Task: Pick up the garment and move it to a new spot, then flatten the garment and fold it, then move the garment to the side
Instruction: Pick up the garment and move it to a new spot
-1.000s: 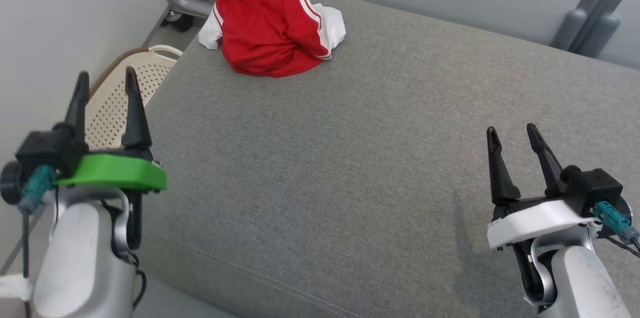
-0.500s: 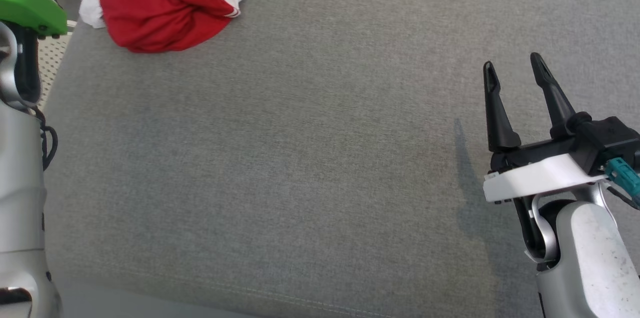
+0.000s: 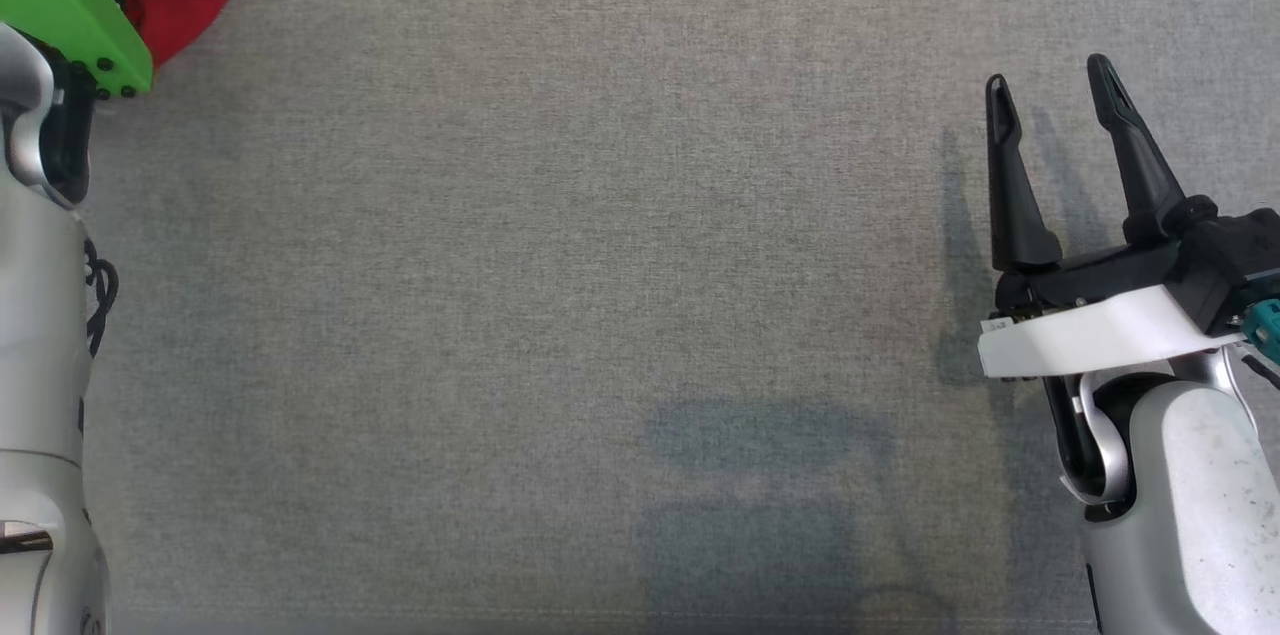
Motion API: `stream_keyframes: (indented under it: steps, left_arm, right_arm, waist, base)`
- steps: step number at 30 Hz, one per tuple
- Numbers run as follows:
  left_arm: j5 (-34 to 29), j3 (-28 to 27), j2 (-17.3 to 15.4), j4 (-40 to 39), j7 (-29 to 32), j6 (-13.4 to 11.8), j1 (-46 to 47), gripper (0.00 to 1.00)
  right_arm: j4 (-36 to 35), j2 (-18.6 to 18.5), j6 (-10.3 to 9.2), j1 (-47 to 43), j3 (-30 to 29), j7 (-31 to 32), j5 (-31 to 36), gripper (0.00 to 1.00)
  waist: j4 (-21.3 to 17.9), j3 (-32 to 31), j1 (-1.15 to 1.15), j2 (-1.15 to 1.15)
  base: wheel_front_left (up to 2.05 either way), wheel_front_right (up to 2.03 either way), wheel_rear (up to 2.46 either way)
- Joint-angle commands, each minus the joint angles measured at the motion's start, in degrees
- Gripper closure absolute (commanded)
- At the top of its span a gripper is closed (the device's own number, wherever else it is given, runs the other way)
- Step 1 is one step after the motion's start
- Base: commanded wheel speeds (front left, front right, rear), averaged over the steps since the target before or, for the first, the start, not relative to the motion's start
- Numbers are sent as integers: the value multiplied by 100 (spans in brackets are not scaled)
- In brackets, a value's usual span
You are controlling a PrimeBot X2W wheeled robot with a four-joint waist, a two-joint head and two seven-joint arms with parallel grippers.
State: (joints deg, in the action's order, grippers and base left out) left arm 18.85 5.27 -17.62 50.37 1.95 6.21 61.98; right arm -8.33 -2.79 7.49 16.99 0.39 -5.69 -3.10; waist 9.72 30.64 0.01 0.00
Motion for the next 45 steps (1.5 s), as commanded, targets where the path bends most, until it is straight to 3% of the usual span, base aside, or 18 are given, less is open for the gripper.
stream_keyframes:
  steps: [1,10,11,13,23,29,45]
  left_arm:
    - [77,3,-27,165,75,24,116,0]
    - [64,3,-109,995,159,-298,264,0]
    - [69,6,-110,1044,119,-305,275,53]
    - [77,15,-128,1107,-3,-297,309,100]
    - [17,109,-301,1302,-571,-214,473,100]
    - [-41,217,-417,1326,-883,-147,575,100]
    - [99,886,103,907,-990,120,500,100]
  right_arm:
    - [-56,-21,0,76,-18,-2,33,0]
    - [-62,-21,0,110,5,-49,6,0]
    - [-49,-21,0,105,4,-60,-6,0]
    - [-19,-21,0,108,-17,-104,-21,0]
    - [242,-21,0,71,-42,-310,-171,0]
    - [522,-21,0,-70,-62,-463,-300,0]
    - [1094,-22,0,-576,-138,-722,-691,0]
  waist:
    - [-284,300,-1,0]
    - [-381,390,-1,0]
    - [-389,384,-1,0]
    - [-407,357,-1,0]
    - [-508,-72,-1,0]
    - [-596,-635,-1,0]
    - [-801,-2007,-1,0]
  base:
    - [0,0,0]
    - [0,0,0]
    - [0,0,0]
    - [0,0,0]
    - [0,0,0]
    - [0,0,0]
    - [0,0,0]
